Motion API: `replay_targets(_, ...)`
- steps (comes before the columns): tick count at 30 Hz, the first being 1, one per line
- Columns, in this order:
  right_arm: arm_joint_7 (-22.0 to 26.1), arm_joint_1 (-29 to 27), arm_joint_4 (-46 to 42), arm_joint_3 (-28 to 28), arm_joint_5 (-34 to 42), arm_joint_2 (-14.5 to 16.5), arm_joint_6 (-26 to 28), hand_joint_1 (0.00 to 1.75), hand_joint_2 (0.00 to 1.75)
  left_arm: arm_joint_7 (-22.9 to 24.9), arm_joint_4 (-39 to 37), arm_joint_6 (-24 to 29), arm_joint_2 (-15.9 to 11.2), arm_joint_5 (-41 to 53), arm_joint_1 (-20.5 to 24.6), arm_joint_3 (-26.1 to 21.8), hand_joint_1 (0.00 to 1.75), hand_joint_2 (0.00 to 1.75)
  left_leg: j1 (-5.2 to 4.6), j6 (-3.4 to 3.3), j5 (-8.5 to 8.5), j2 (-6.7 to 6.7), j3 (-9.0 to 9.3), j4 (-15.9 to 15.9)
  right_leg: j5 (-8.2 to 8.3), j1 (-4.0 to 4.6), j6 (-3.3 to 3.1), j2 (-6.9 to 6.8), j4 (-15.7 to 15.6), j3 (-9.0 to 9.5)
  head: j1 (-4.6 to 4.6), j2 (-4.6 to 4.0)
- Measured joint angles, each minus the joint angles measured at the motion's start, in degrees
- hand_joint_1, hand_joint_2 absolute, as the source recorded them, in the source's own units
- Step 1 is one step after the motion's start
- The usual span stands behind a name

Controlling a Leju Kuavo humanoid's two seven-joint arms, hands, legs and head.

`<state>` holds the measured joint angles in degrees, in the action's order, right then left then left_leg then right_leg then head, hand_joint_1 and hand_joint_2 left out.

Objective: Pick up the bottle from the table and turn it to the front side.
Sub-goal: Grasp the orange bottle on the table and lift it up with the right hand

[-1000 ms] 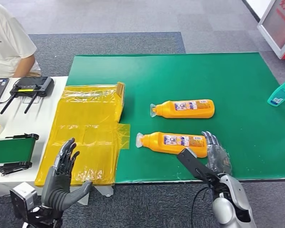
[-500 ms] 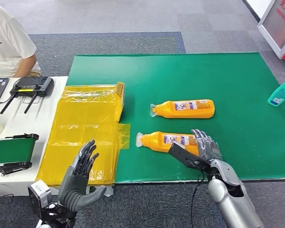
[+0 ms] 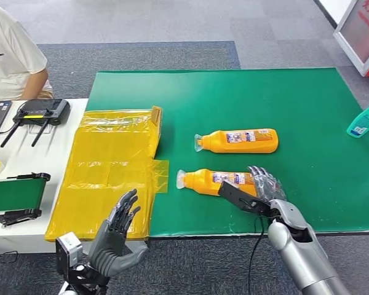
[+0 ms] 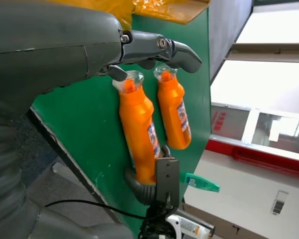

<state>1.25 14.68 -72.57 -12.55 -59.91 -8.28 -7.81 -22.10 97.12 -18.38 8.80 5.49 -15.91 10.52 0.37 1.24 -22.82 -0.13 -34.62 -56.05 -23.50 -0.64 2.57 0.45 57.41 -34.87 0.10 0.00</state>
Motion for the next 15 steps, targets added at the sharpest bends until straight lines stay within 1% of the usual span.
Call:
replay_targets(8, -0.1, 1.1, 1.9, -0.8, -0.3, 0.0, 0.5, 0.0, 1.75, 0.0, -1.9, 0.1, -0.2, -0.5, 0.3, 0.9, 0.0, 1.75, 0.0, 0.0, 0.0, 0.0, 0.0, 0.0, 0.0, 0.0, 0.0, 0.0, 0.0, 0.0, -0.01, 0.0)
replay_targets(15, -0.4, 2.9, 4.9, -2.2, -2.0, 0.4, 1.2, 0.02, 1.75, 0.0, -3.0, 0.5, -0.5, -1.2, 0.6, 1.7, 0.0, 1.75, 0.0, 0.0, 0.0, 0.0, 0.01, 0.0, 0.0, 0.0, 0.0, 0.0, 0.0, 0.01, -0.01, 0.0)
